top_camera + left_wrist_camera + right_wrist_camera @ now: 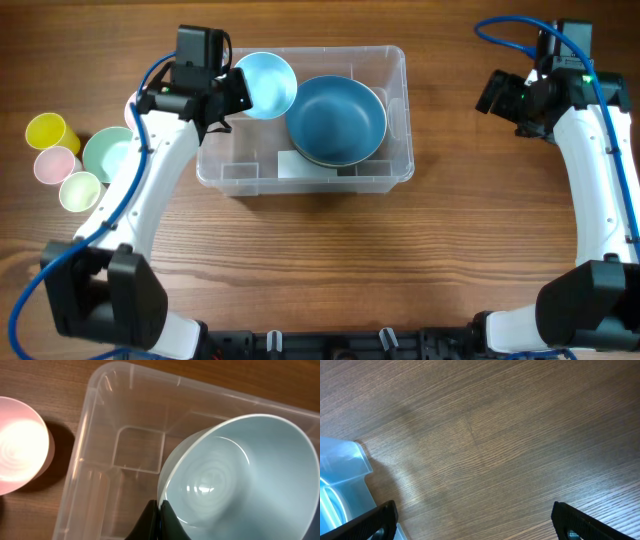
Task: Pack container
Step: 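Lift the light blue bowl and place it in the bin's left side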
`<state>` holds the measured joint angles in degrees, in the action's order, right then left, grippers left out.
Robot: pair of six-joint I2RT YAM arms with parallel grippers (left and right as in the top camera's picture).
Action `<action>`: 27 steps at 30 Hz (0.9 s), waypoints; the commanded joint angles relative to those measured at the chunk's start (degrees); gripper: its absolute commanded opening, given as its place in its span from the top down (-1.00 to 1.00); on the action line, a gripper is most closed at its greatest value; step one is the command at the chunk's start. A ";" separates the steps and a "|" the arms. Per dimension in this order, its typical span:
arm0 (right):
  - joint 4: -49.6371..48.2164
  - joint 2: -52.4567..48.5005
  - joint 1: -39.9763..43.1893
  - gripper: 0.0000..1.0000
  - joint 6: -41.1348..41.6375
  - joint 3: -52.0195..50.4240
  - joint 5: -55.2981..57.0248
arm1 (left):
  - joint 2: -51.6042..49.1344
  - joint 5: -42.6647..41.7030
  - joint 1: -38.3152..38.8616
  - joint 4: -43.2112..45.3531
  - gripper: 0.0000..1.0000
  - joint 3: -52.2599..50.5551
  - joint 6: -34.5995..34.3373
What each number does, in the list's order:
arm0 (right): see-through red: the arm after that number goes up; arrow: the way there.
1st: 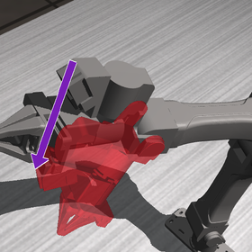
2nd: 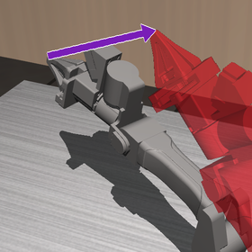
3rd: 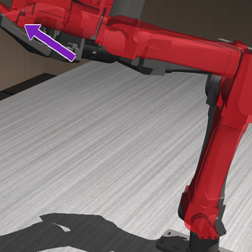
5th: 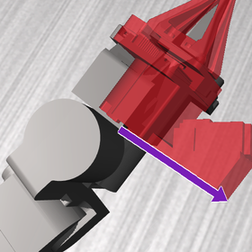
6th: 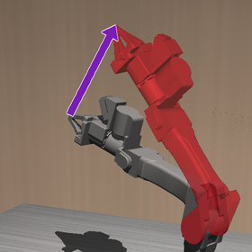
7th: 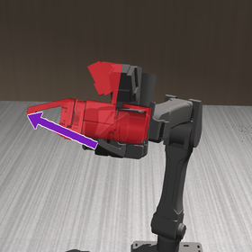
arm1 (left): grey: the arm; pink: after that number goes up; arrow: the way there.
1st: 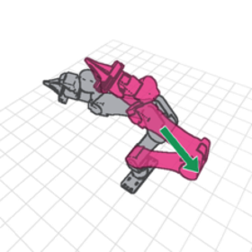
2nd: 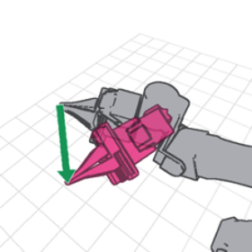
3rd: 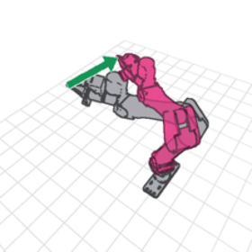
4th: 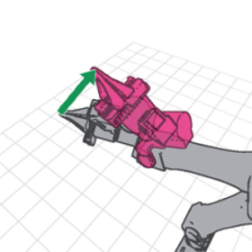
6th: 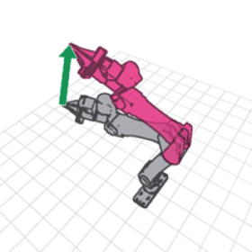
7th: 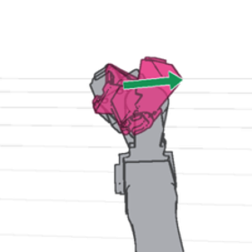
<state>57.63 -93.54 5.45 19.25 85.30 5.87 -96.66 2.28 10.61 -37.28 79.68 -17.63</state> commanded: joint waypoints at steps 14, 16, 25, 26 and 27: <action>-0.15 1.03 -0.13 -0.99 0.31 0.28 0.74 | -10.29 8.20 0.79 7.37 0.92 1.84 3.74; -0.15 1.03 -0.13 -0.99 0.28 0.28 0.76 | -10.29 8.81 0.79 7.41 0.92 1.84 3.76; -0.15 1.03 -0.13 -0.99 0.31 0.28 0.76 | -10.29 9.18 0.79 7.76 0.46 1.81 3.74; -0.15 1.03 -0.13 -0.99 0.31 0.28 0.74 | -10.29 9.20 0.79 7.78 -0.07 1.84 3.74; -0.15 1.03 -0.13 -0.99 0.31 0.28 0.74 | -10.21 9.20 0.79 7.85 -0.11 1.88 3.72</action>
<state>57.63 -93.51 5.45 19.27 85.30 5.87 -106.63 10.72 11.00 -29.71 79.90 -14.17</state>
